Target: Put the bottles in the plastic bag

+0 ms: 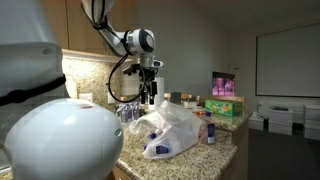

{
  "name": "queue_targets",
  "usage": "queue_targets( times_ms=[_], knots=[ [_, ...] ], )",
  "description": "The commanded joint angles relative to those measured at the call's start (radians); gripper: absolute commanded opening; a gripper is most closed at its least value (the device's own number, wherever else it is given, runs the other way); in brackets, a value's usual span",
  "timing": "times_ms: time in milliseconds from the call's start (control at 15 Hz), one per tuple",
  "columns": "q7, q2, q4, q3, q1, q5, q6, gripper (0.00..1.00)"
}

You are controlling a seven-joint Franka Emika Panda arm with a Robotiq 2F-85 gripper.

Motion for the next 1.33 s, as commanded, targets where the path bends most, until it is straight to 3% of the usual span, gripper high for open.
queue_targets(
  times_ms=[0, 267, 667, 1267],
  knots=[
    [0.019, -0.063, -0.002, -0.046, -0.007, -0.053, 0.006, 1.00],
    [0.006, -0.035, 0.022, -0.089, -0.048, -0.136, 0.080, 1.00],
    [-0.119, 0.188, 0.154, -0.201, -0.110, -0.237, 0.262, 1.00],
    [-0.365, 0.543, 0.439, -0.312, -0.093, -0.162, 0.298, 1.00]
  ],
)
